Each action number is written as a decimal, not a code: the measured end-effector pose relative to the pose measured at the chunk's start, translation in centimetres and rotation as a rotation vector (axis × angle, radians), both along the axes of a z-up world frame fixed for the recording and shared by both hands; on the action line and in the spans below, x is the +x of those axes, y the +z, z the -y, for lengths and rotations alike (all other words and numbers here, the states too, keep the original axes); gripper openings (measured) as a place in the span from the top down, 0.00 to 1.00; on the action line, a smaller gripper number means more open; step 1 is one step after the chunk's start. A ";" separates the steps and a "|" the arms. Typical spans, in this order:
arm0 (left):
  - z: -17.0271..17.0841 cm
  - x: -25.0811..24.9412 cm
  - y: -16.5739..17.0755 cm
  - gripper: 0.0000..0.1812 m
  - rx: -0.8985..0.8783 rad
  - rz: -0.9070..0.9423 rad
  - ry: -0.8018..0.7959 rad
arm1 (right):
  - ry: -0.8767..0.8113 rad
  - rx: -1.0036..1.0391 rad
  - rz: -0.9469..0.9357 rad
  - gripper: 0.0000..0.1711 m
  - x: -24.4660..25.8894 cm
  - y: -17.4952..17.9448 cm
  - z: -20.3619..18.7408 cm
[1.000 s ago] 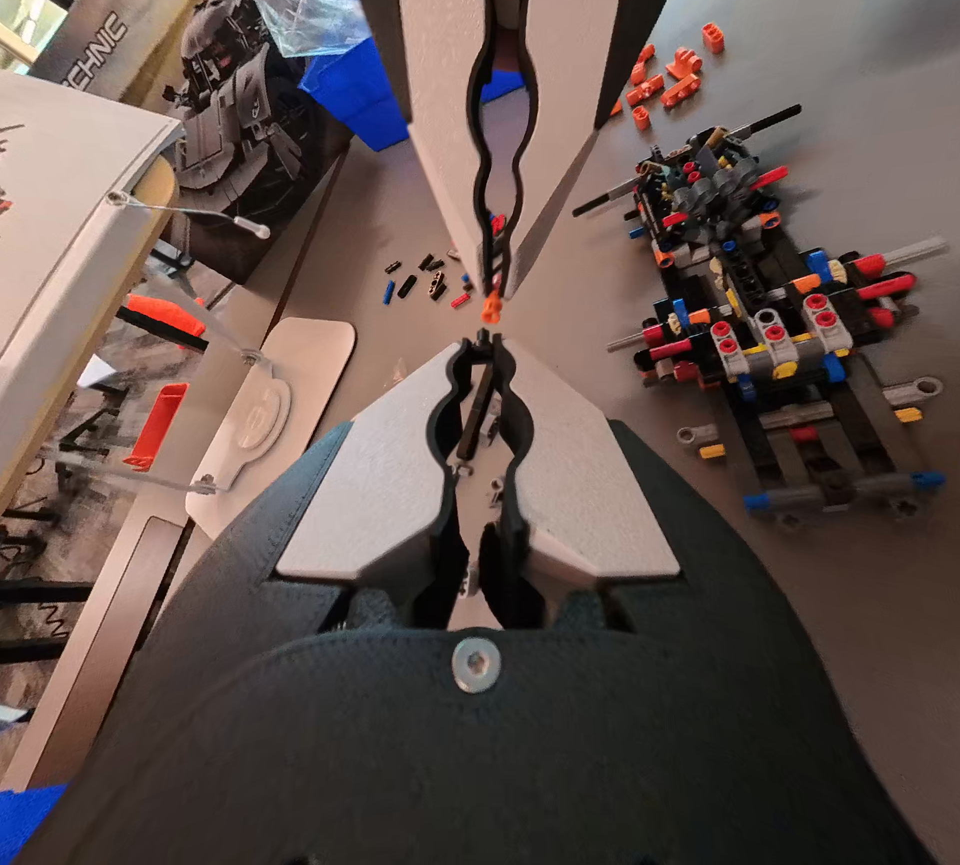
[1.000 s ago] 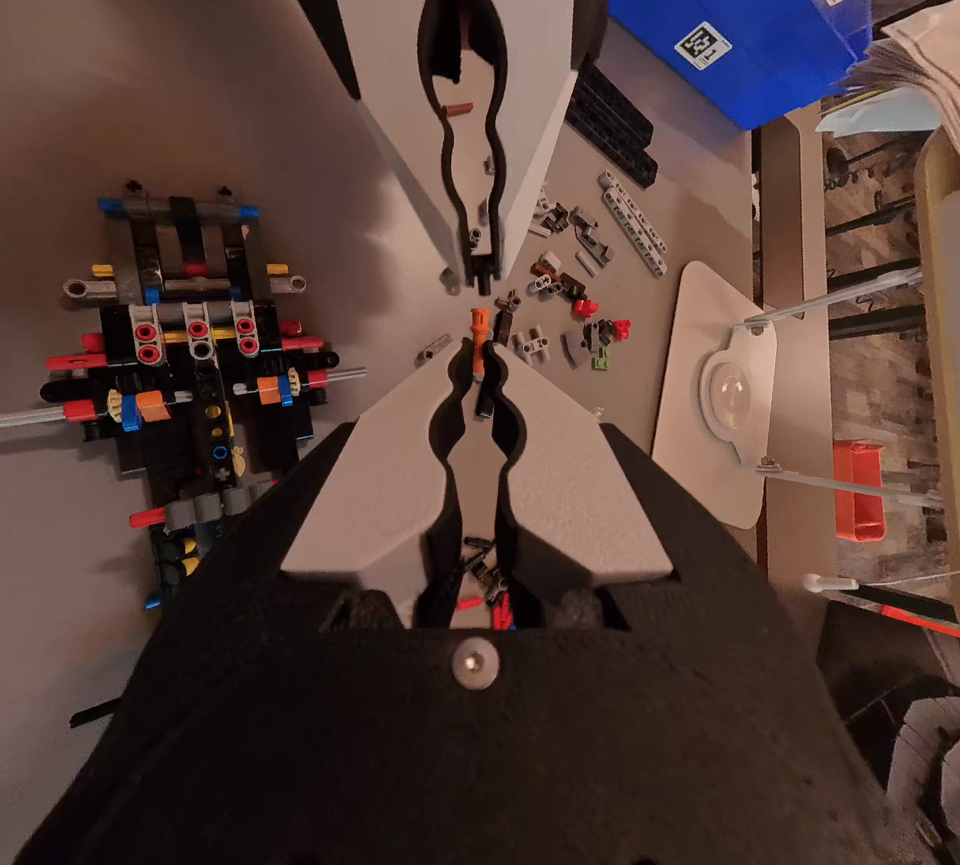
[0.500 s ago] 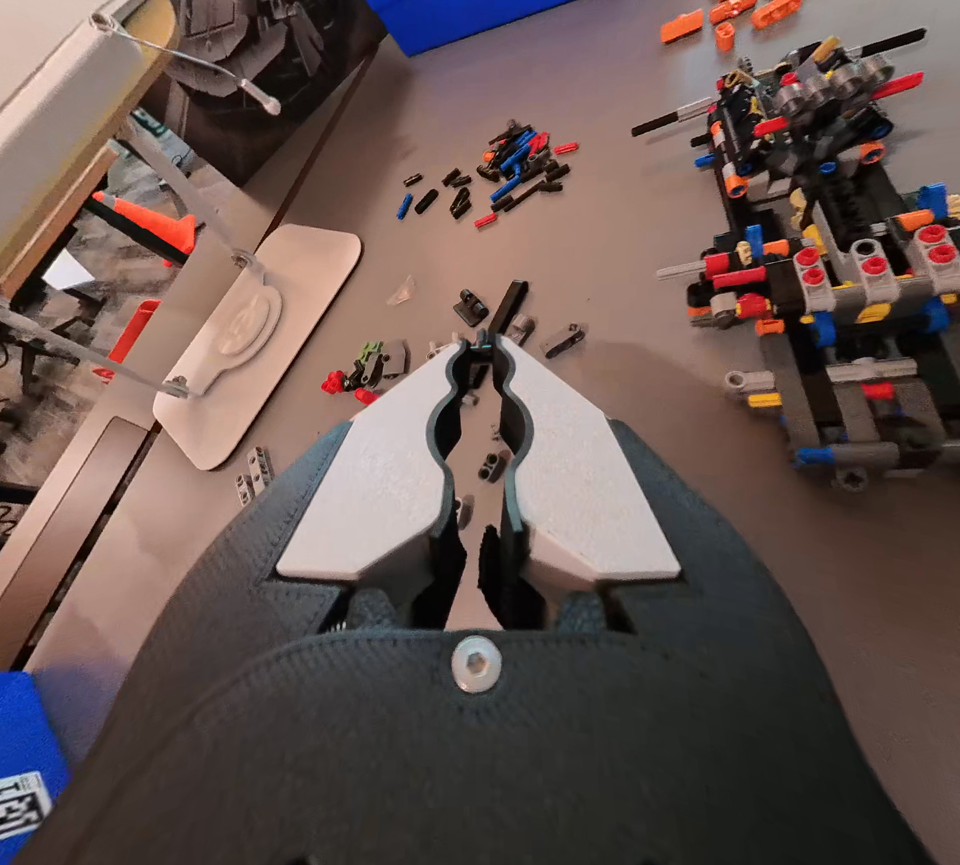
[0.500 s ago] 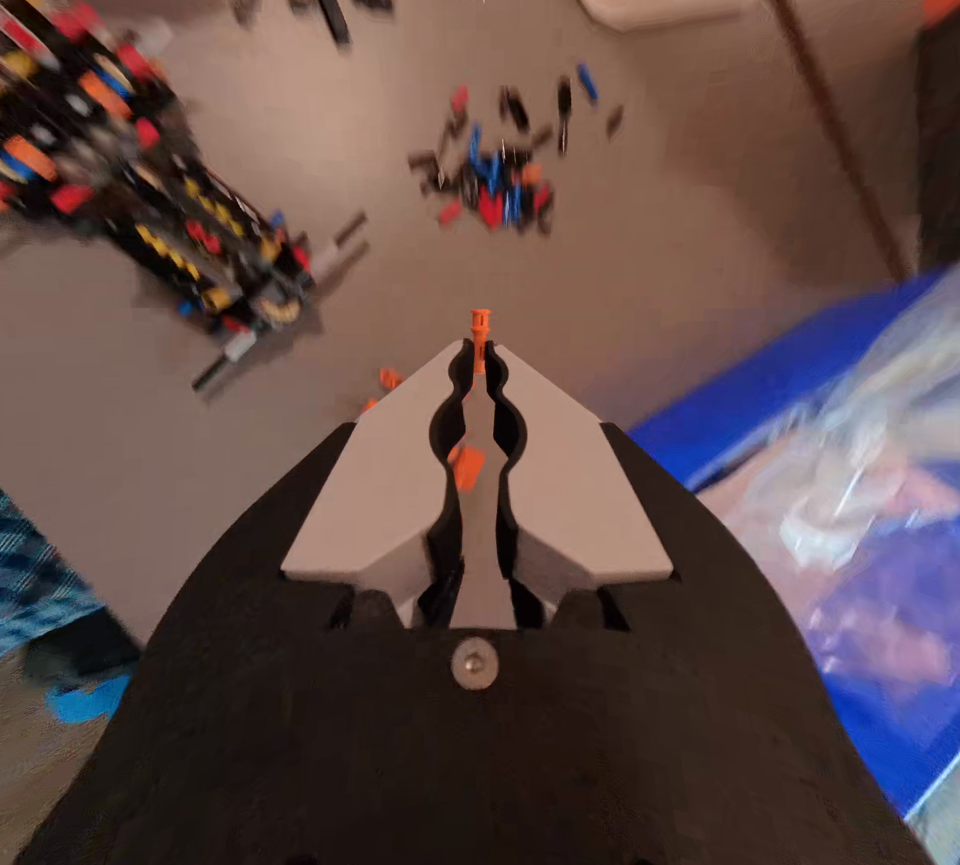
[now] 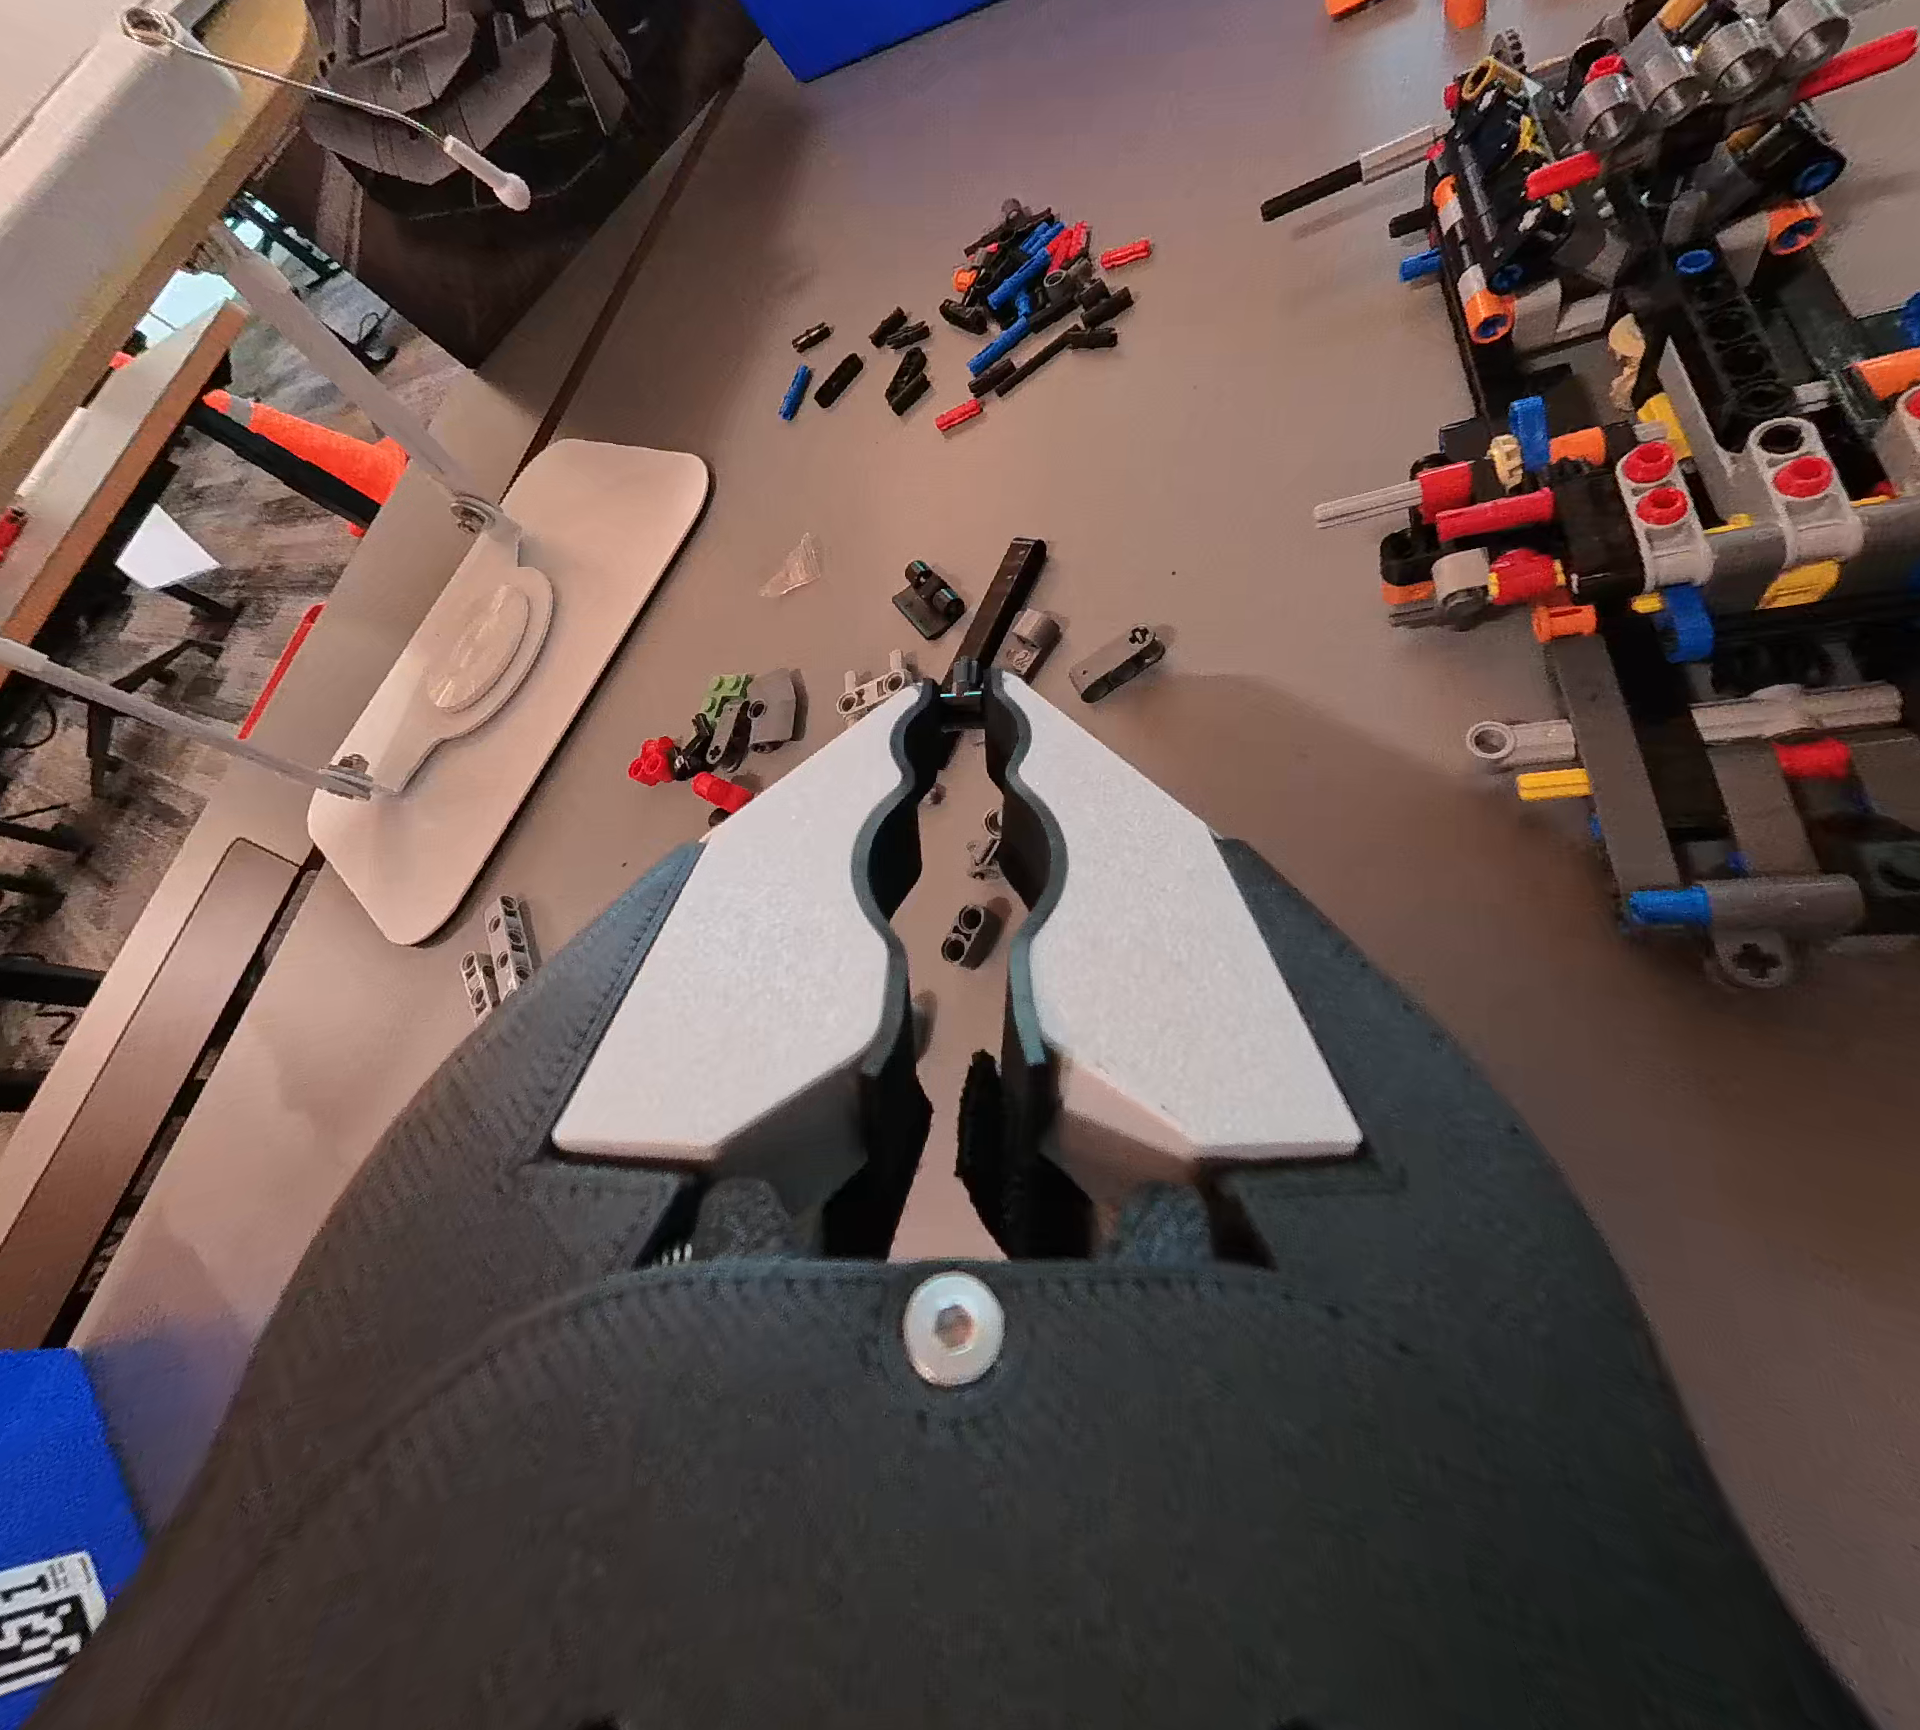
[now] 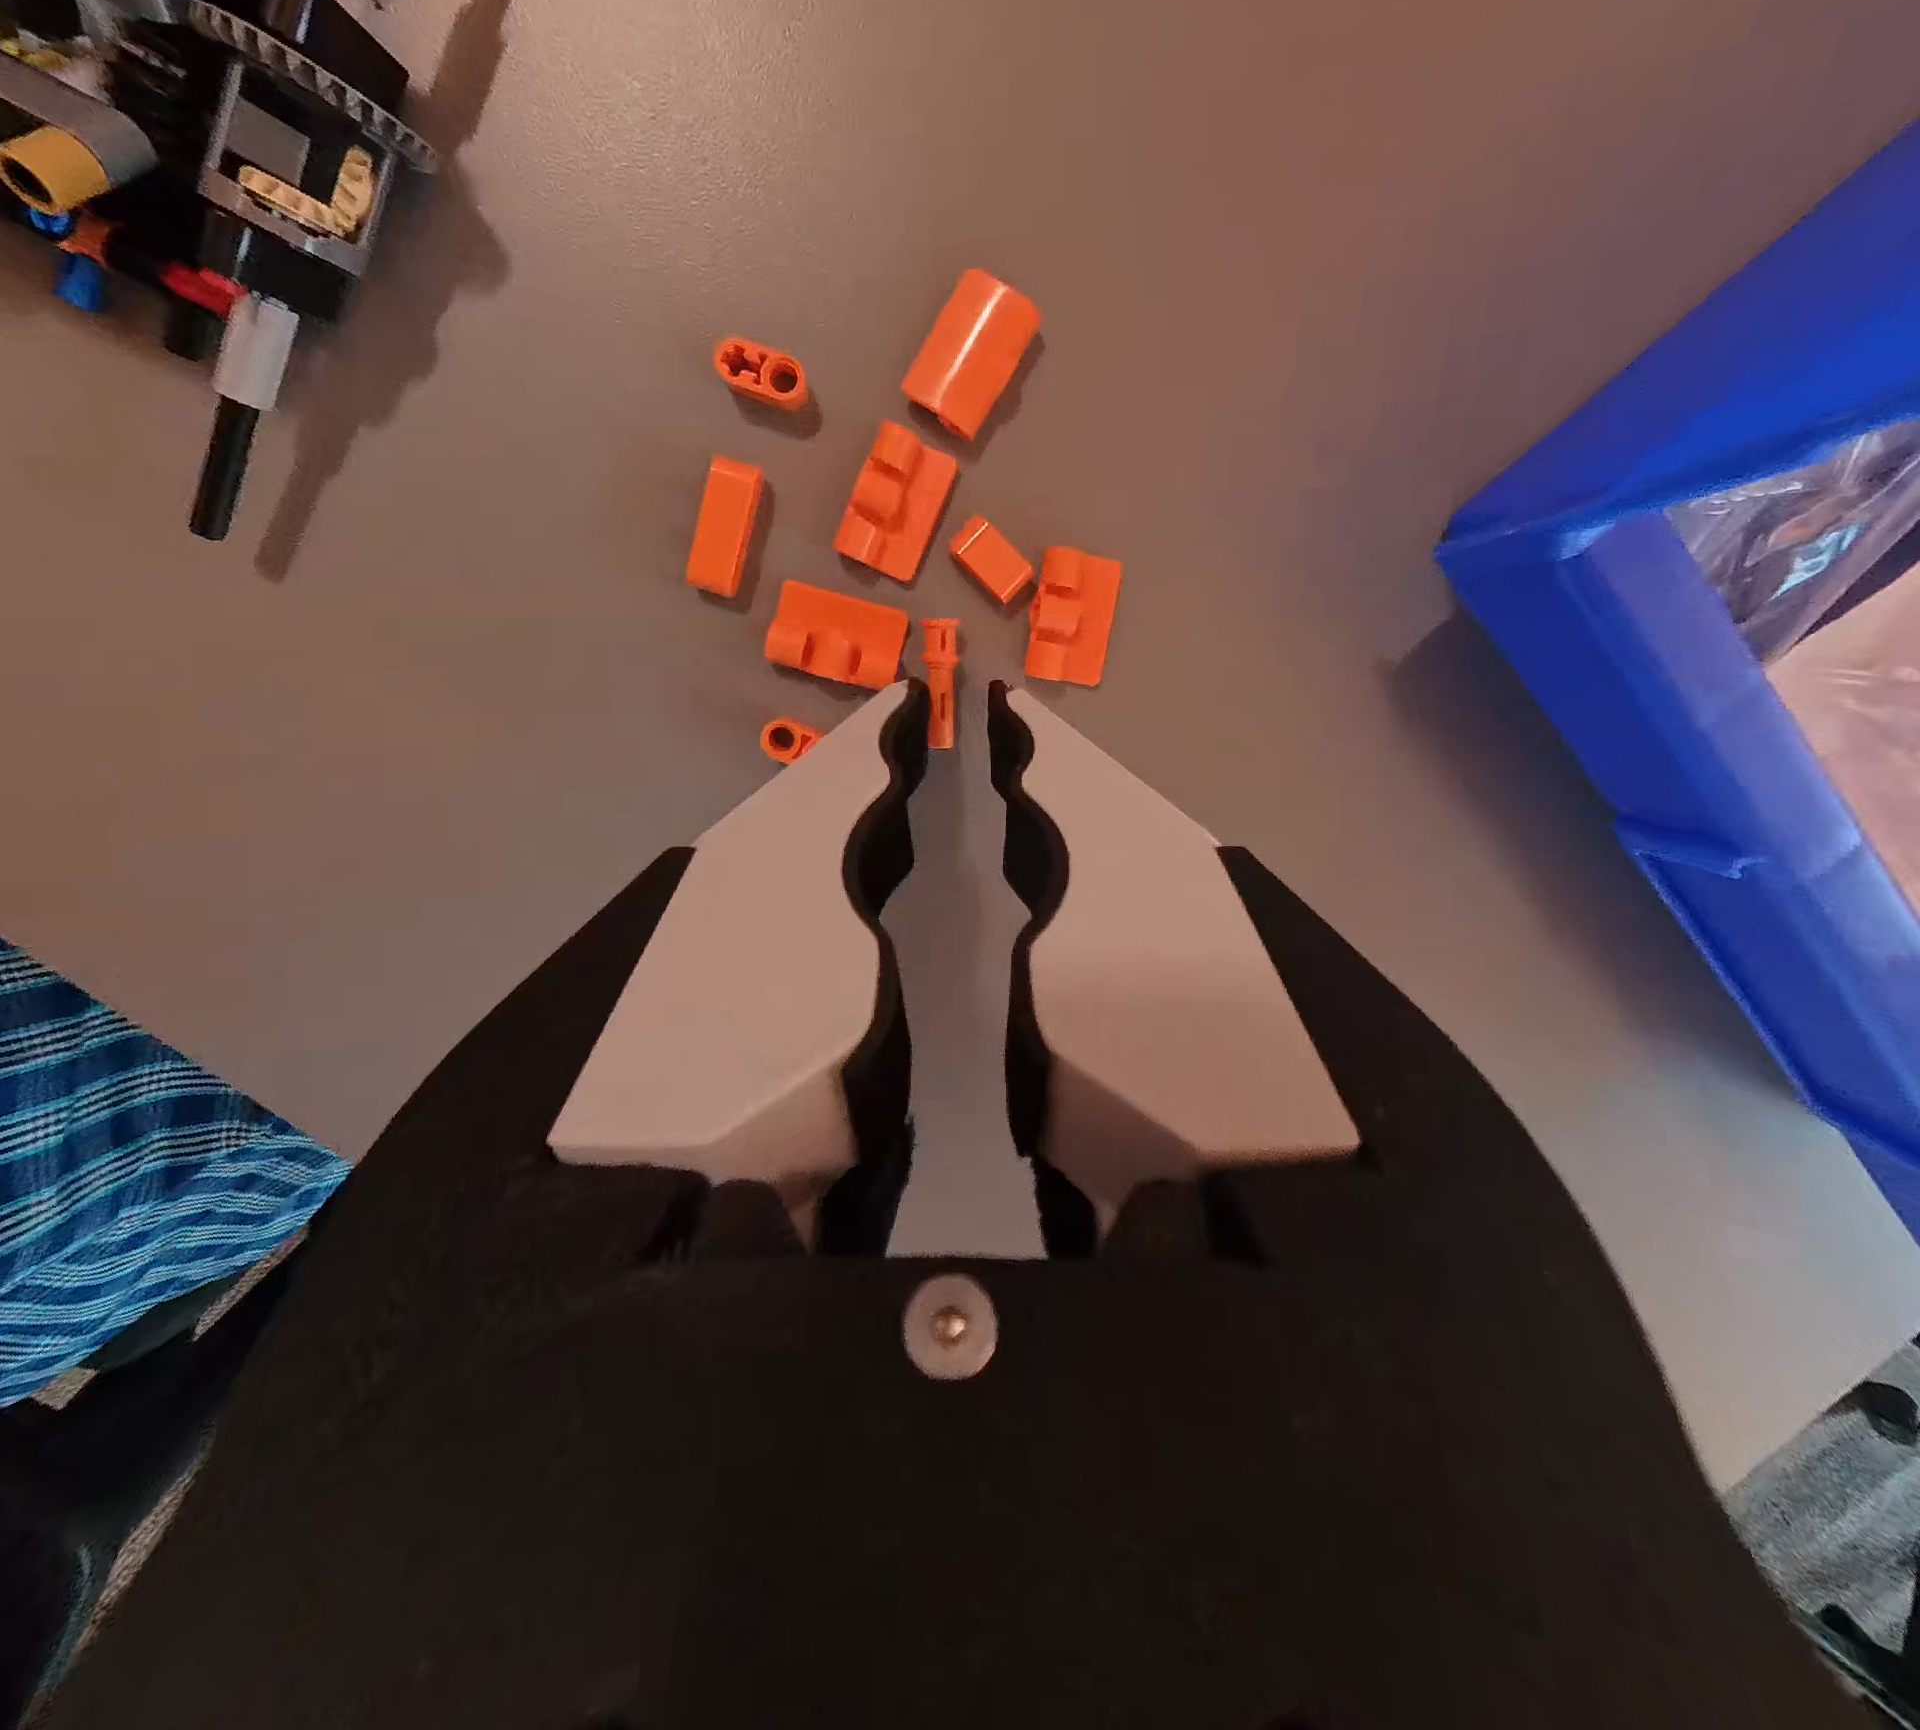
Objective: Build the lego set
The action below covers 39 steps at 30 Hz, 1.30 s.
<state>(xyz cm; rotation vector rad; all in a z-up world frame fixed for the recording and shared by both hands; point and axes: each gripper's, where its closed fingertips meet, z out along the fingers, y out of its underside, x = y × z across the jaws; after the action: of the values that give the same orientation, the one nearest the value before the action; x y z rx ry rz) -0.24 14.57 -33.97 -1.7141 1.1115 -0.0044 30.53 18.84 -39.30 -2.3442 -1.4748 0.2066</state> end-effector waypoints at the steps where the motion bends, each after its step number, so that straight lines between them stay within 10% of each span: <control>1: 0.0 0.0 0.0 0.97 0.000 0.003 -0.001 | -0.001 0.000 -0.010 0.95 -0.1 0.3 0.0; 20: -0.3 -1.6 0.0 0.97 0.001 0.052 0.028 | 0.214 0.118 -0.119 0.95 -16.1 3.3 -8.6; 39: -0.1 -2.2 -0.3 0.97 -0.012 0.047 0.024 | 0.408 0.118 0.067 0.88 -17.1 0.4 -10.4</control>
<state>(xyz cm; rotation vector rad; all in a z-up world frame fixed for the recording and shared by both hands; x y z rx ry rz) -2.47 14.72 -34.26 -1.7294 1.0575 -0.0361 13.38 29.24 -38.94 -1.9556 -1.9311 0.1395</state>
